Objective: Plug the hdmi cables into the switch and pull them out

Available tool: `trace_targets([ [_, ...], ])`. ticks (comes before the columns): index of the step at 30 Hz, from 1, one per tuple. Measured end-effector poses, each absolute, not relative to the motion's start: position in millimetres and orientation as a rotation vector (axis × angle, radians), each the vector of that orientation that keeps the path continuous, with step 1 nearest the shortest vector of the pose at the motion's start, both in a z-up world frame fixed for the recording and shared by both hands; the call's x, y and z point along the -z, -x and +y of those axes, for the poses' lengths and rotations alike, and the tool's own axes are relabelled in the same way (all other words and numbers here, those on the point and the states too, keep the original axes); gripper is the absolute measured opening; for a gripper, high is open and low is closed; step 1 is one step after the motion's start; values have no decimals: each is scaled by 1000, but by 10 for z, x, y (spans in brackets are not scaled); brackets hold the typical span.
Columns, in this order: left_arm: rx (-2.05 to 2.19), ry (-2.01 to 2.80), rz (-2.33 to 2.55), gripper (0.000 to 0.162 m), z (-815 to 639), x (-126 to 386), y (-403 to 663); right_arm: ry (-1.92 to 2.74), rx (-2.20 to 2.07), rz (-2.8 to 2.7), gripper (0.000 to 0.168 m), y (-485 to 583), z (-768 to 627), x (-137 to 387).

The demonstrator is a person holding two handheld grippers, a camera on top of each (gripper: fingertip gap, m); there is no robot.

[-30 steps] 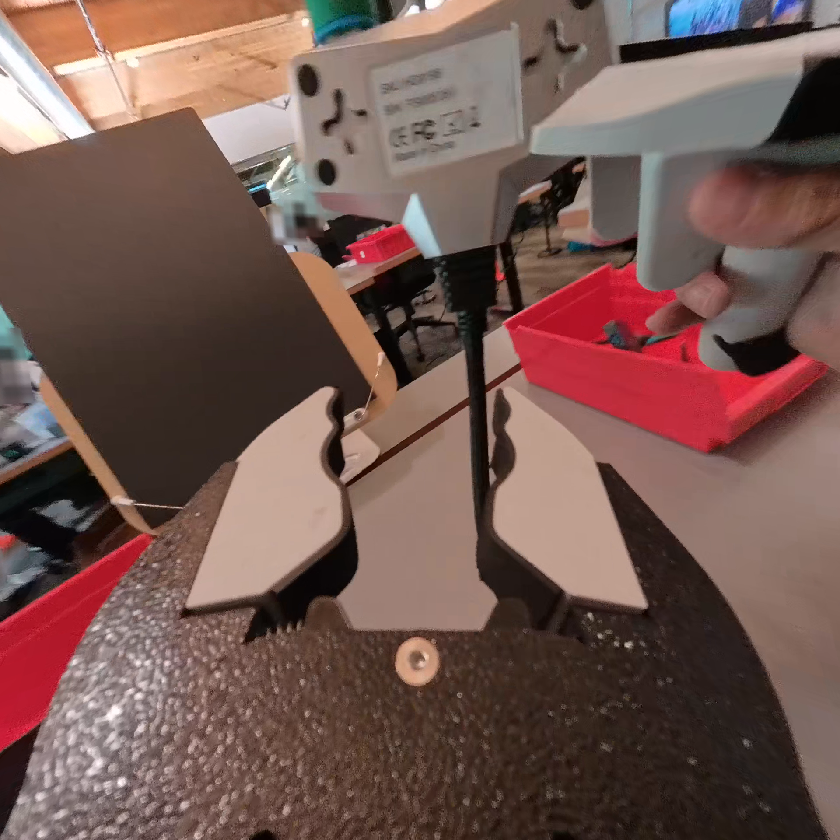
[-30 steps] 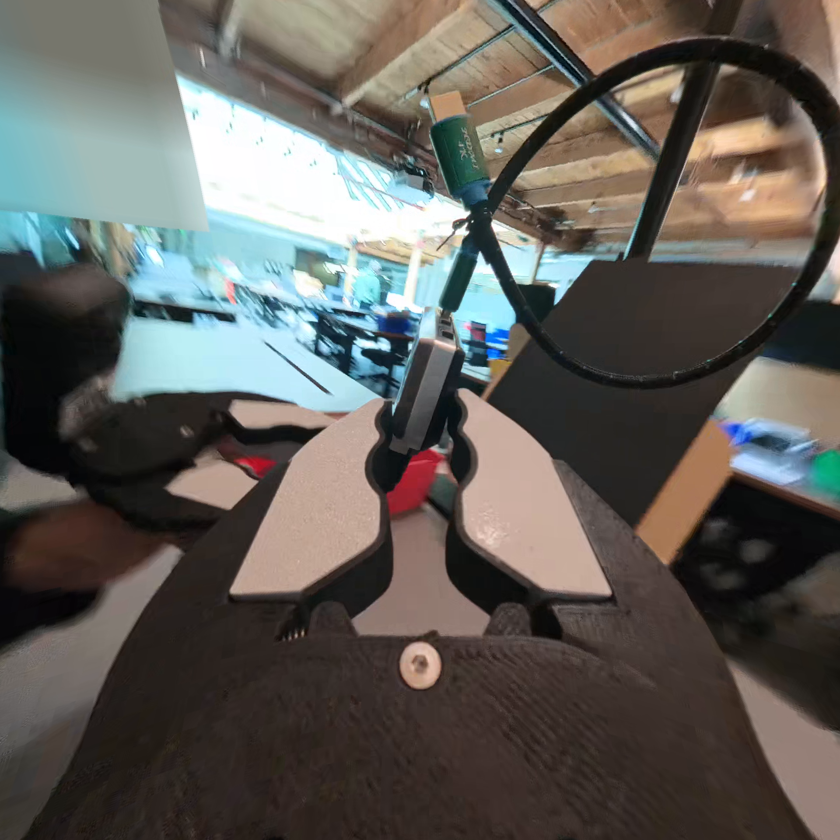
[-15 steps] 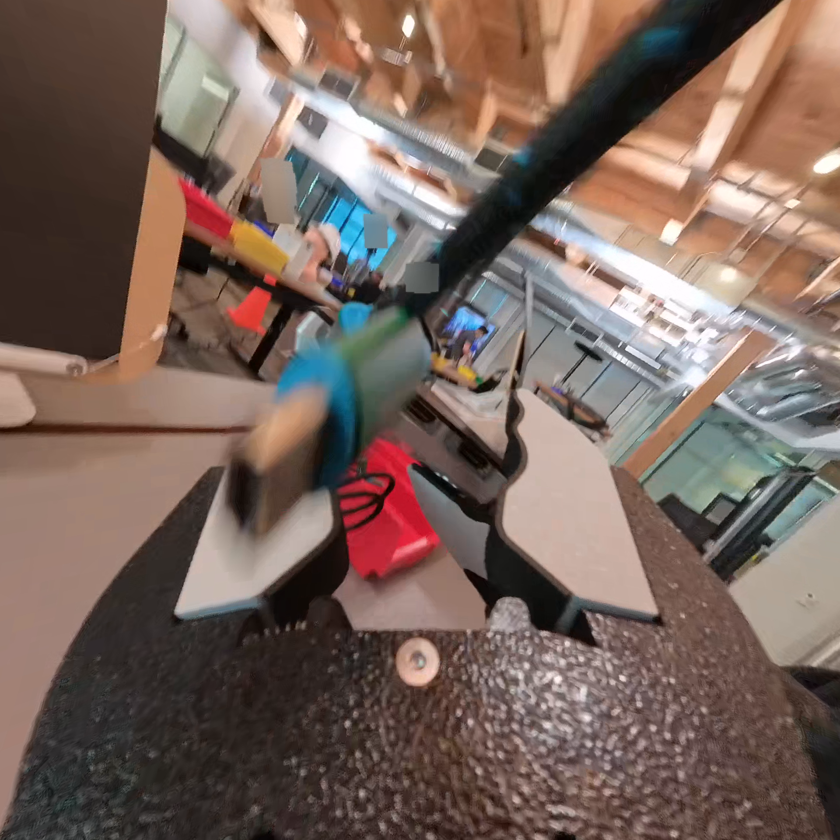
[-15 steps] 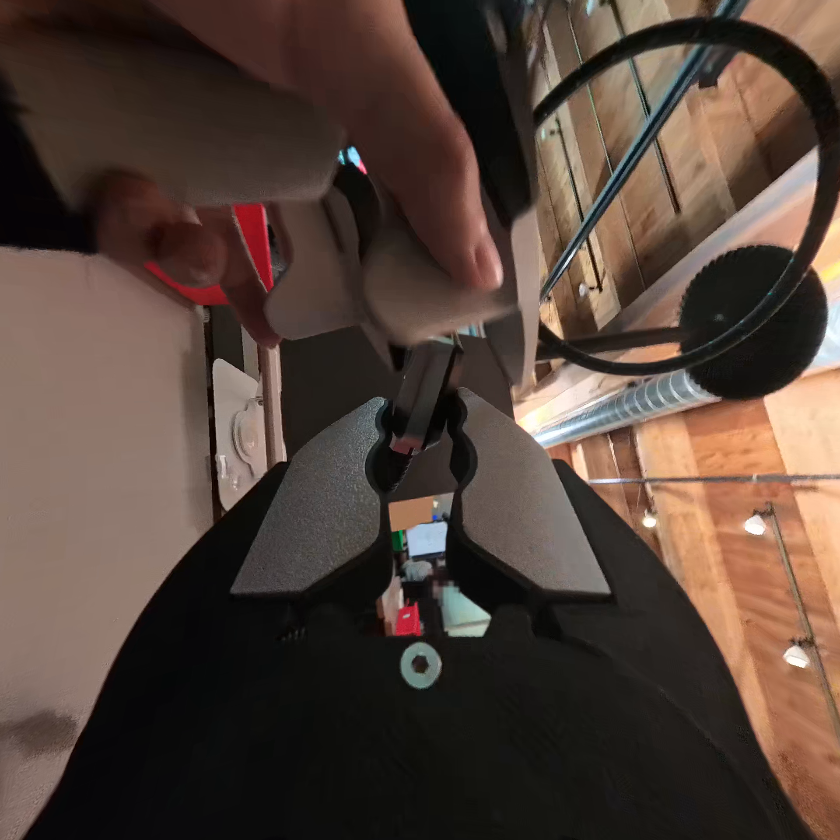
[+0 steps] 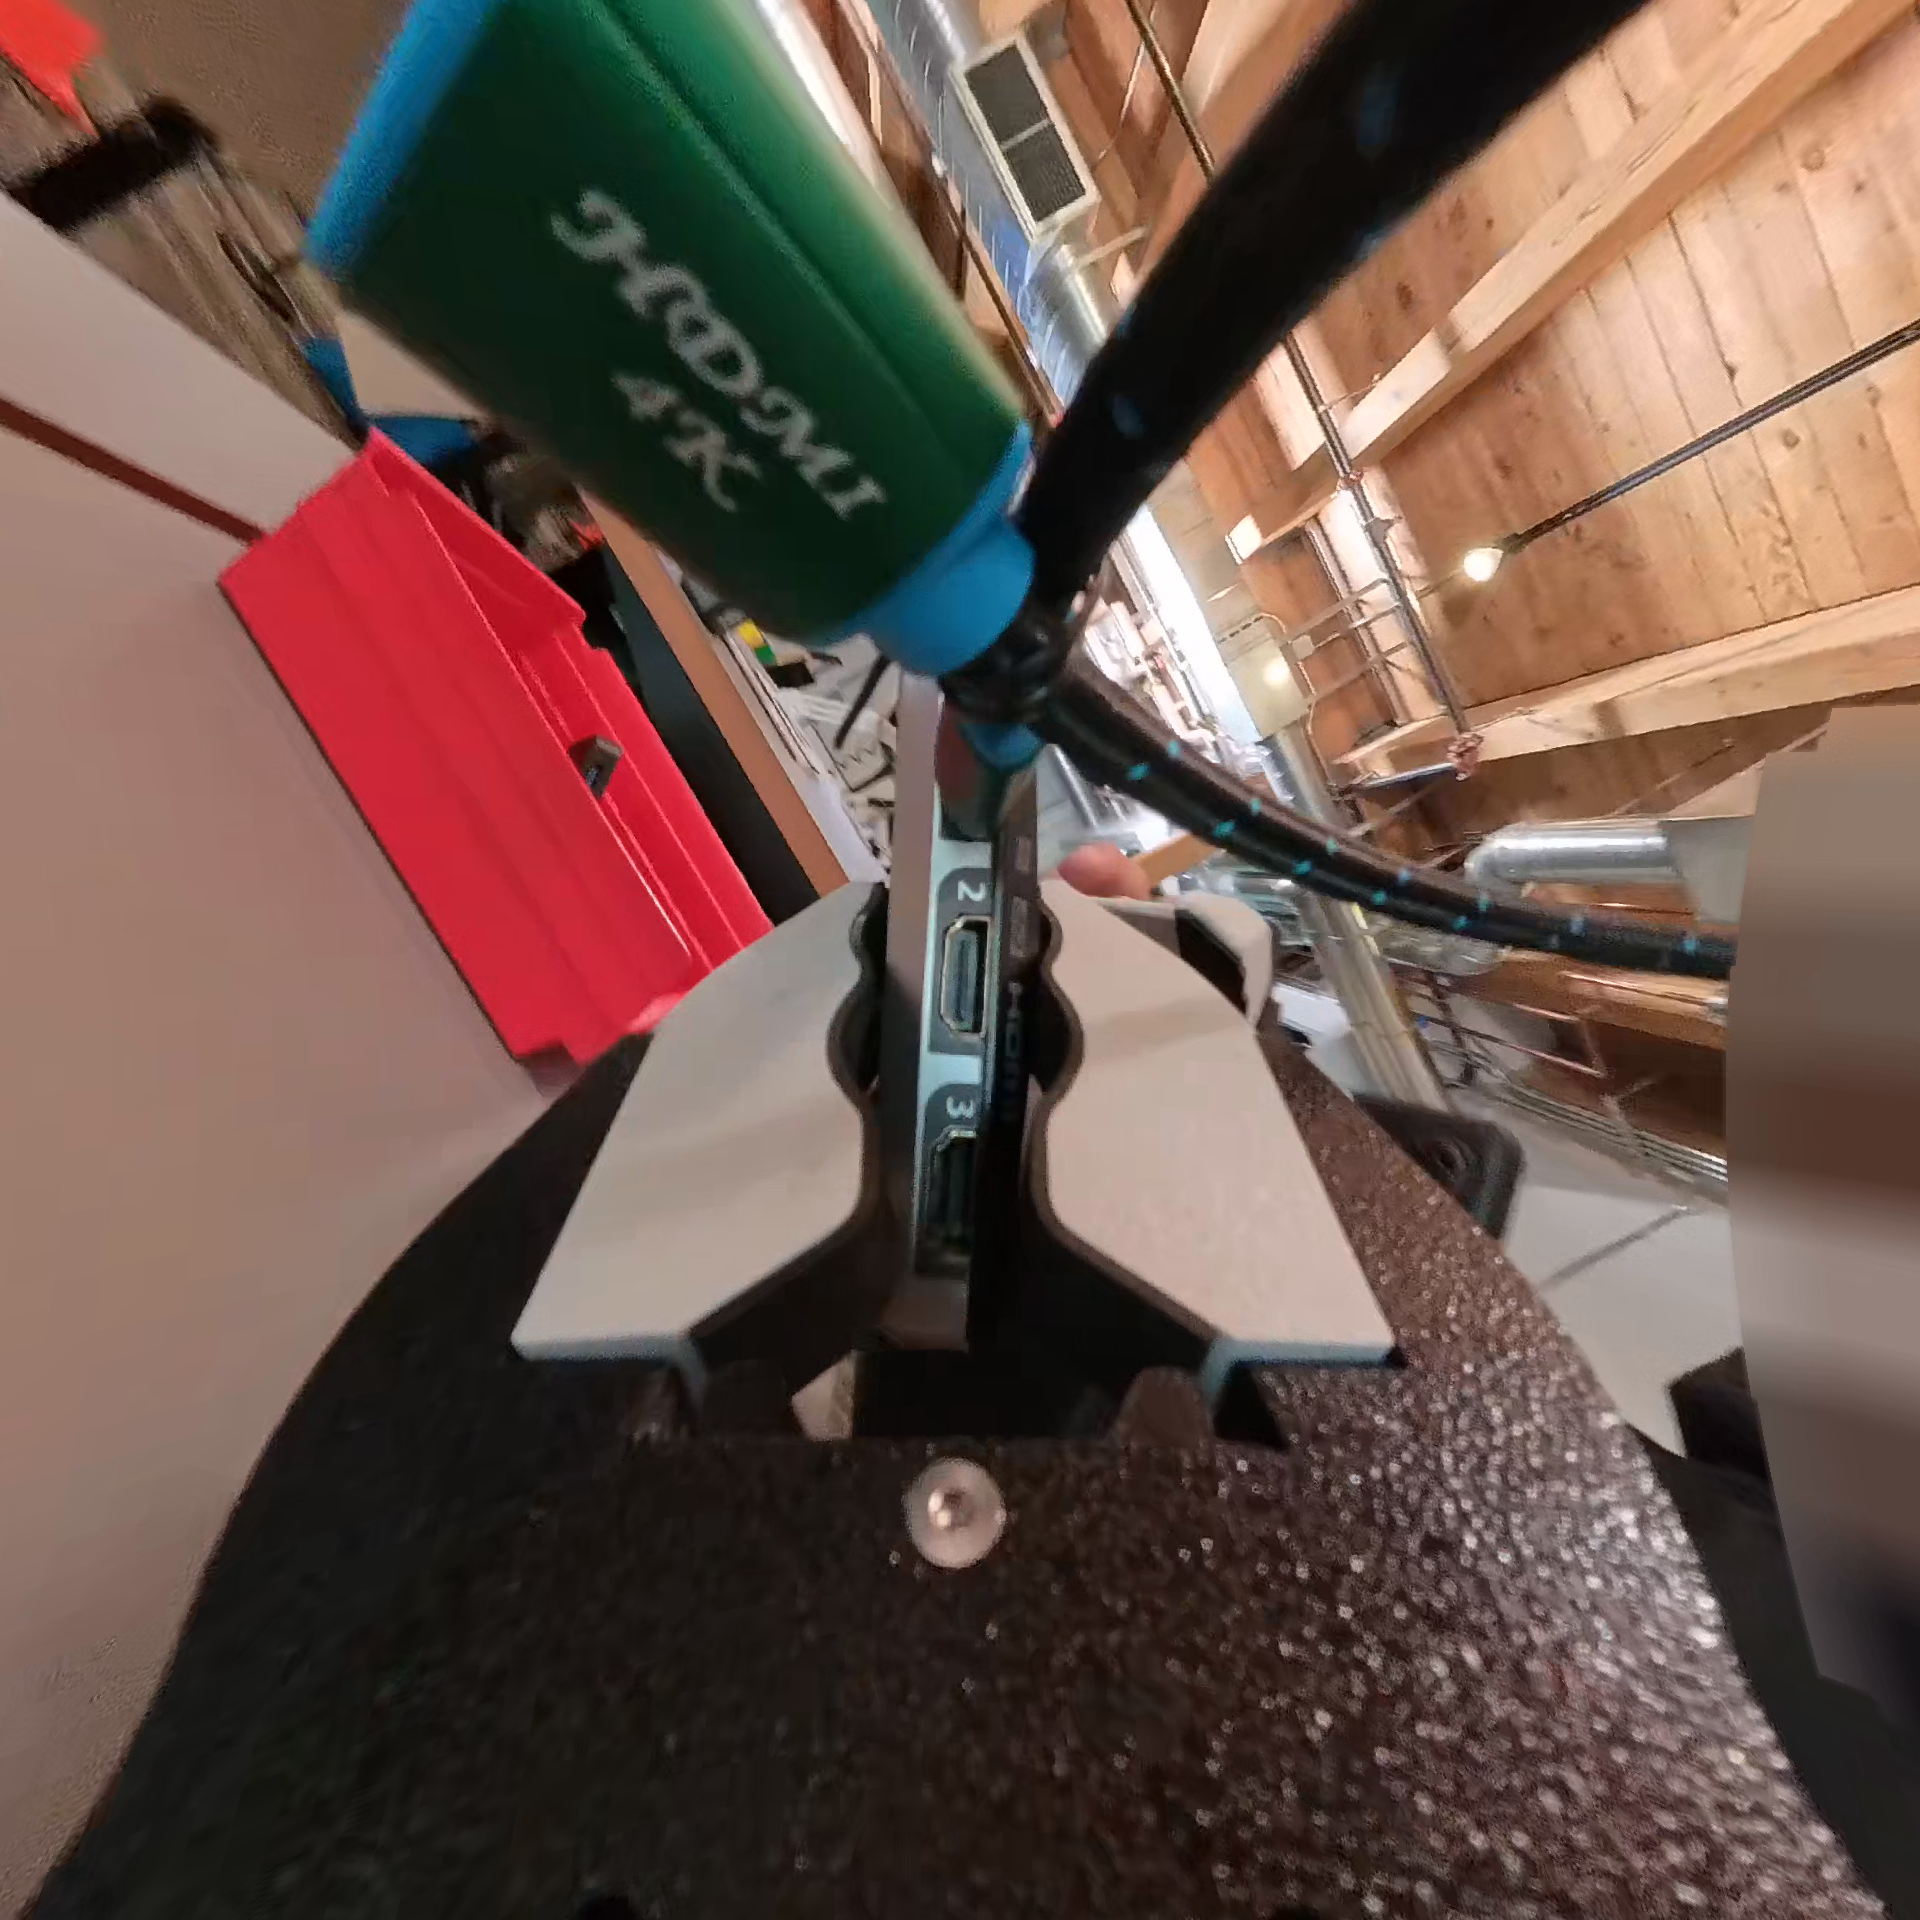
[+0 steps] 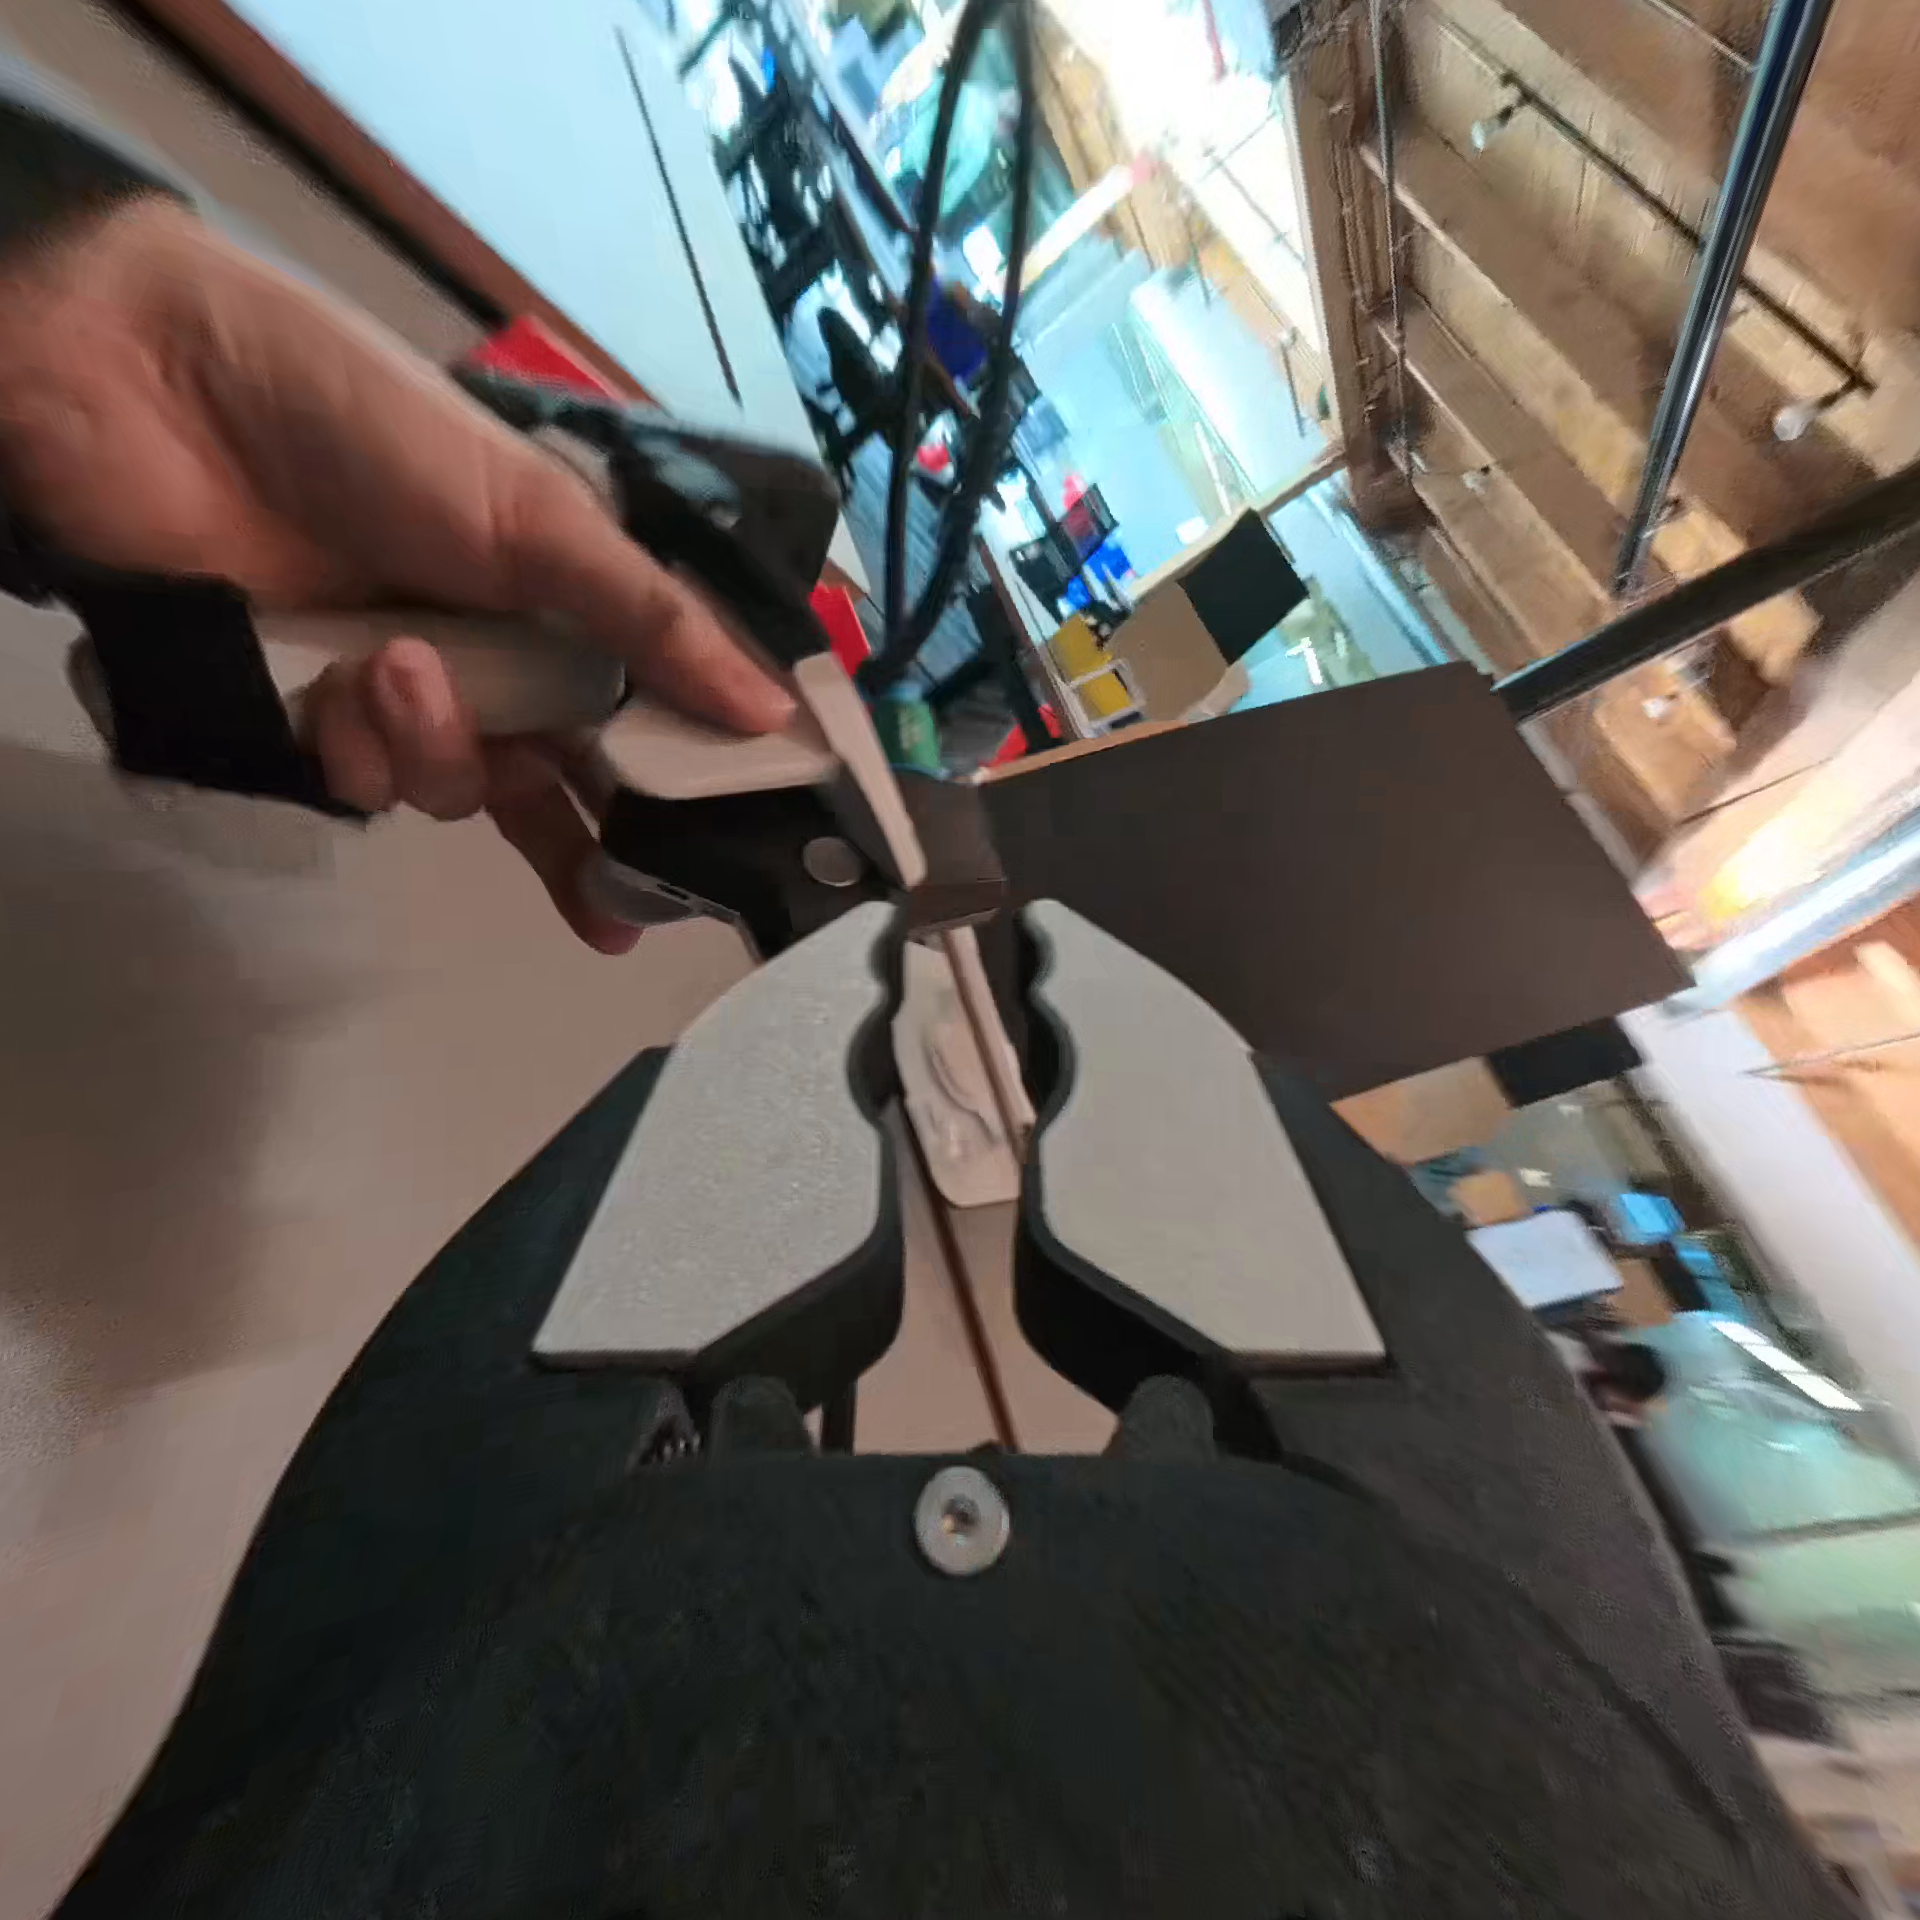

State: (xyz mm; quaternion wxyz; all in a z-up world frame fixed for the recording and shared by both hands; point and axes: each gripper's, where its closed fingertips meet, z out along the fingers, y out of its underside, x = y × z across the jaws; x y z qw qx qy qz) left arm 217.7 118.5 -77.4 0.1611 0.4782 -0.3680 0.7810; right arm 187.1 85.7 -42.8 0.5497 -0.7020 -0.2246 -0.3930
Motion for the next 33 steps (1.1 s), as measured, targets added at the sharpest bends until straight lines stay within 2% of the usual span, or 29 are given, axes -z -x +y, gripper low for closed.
trace_targets([
  [1,-2198,-1342,-1031,23,1174,794,-2162,1691,841,-517,13,-1879,794,450],
  [4,-2135,-1277,-1004,23,1079,811,-2128,1825,655,-480,32,-2009,726,758],
  [6,-2143,-1302,-987,23,1057,819,-2164,1790,608,-426,28,-2014,735,822],
  [8,-2144,-1319,-976,23,1066,836,-2193,1803,547,-404,36,-1969,742,921],
  [10,-2138,-1344,-956,23,1075,860,-2219,1811,533,-372,36,-1985,760,993],
  [15,-2158,-1366,-924,22,1086,842,-2248,1752,531,-348,12,-2056,774,1052],
  [17,-2152,-1359,-963,23,1073,863,-2233,1759,458,-308,12,-2069,764,1069],
  [21,-2173,-1414,-1012,41,1193,918,-2246,1782,363,-293,12,-2122,736,1187],
  [24,-2185,-1434,-1146,49,1249,952,-2159,1757,252,-227,11,-2189,696,1222],
  [33,-2147,-1537,-1678,48,1670,1037,-1801,1613,67,-49,11,-2545,592,1324],
])
